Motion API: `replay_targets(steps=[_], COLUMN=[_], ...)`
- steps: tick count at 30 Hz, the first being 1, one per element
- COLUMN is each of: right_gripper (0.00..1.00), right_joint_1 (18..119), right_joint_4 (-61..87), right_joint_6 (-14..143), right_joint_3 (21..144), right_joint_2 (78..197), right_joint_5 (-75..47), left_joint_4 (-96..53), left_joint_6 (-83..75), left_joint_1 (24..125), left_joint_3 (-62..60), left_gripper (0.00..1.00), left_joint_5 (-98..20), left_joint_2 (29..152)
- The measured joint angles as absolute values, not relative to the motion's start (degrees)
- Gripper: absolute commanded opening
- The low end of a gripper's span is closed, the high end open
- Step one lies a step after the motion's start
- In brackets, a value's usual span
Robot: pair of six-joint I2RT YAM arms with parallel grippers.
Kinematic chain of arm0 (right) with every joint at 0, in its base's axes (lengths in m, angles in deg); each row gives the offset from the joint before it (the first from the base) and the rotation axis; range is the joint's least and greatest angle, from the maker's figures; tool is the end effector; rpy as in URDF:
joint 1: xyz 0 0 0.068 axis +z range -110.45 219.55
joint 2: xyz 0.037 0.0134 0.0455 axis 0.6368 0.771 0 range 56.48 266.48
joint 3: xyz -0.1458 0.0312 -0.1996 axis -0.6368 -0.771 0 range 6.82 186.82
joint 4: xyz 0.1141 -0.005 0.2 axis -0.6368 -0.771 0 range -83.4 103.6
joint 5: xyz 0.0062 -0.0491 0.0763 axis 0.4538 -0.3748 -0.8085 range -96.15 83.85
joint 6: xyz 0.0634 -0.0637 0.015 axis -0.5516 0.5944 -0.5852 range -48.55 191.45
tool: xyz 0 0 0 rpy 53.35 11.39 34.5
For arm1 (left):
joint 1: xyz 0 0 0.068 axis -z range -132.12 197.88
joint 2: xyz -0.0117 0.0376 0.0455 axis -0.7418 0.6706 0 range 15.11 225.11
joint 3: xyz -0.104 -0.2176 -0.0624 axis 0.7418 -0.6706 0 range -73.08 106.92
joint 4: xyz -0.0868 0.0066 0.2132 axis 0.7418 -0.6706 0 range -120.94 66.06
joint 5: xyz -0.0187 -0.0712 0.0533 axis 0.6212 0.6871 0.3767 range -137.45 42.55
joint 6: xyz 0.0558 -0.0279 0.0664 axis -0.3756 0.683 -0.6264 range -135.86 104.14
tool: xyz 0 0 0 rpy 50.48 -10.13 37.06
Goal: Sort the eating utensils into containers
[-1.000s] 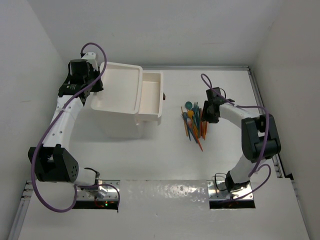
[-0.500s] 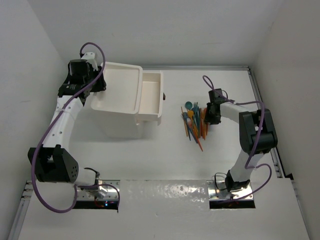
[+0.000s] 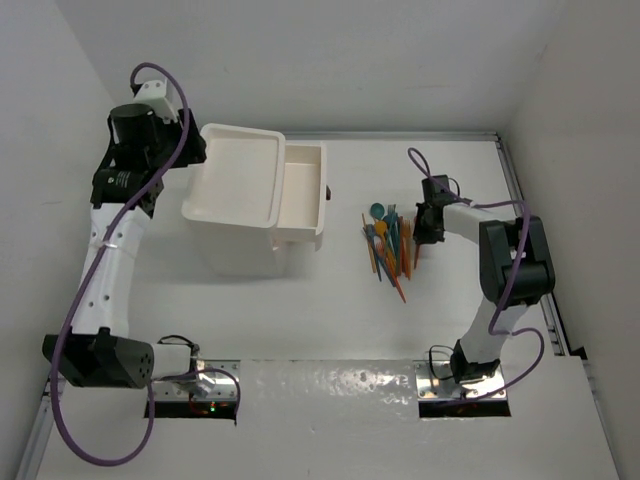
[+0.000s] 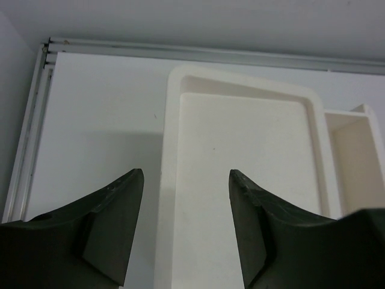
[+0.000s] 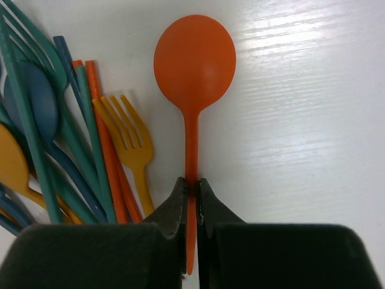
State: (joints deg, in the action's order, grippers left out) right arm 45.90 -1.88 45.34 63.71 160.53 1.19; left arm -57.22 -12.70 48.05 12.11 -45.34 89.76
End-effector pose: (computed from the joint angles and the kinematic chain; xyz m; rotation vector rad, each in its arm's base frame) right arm 0.3362 0.0269 0.0938 0.4952 2.6020 0.0171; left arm 0.2970 -0.0038 0.3819 -0.0274 1.9679 -0.0742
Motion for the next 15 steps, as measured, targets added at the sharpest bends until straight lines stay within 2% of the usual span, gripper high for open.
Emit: replay_targets(steps=[6,11,15], right_gripper=[0.00,0.00,0.00], right_joint_1=[45.6,48.2,55.1], right_joint_4=[-7.0,-11.1,-11.0], right_joint_6=[46.4,44.4,41.7], right_joint_3=[66.6,80.4,92.9], right_joint_2=[156.4,150.3,149.0], right_joint_5=[1.2,-2.3,-5.1], left_joint_4=[-57.5,-59.1,-60.8], left_joint_6=[-10.4,-9.9,-9.9], left_joint_1=[48.0,49.0,49.7], left_joint_3=[12.4,12.2,11.0], left_gripper=[0.62,0.63,0.65], left_joint_5=[-44.2,-45.1,-46.2], left_joint_2=[84.2,82.3,82.3])
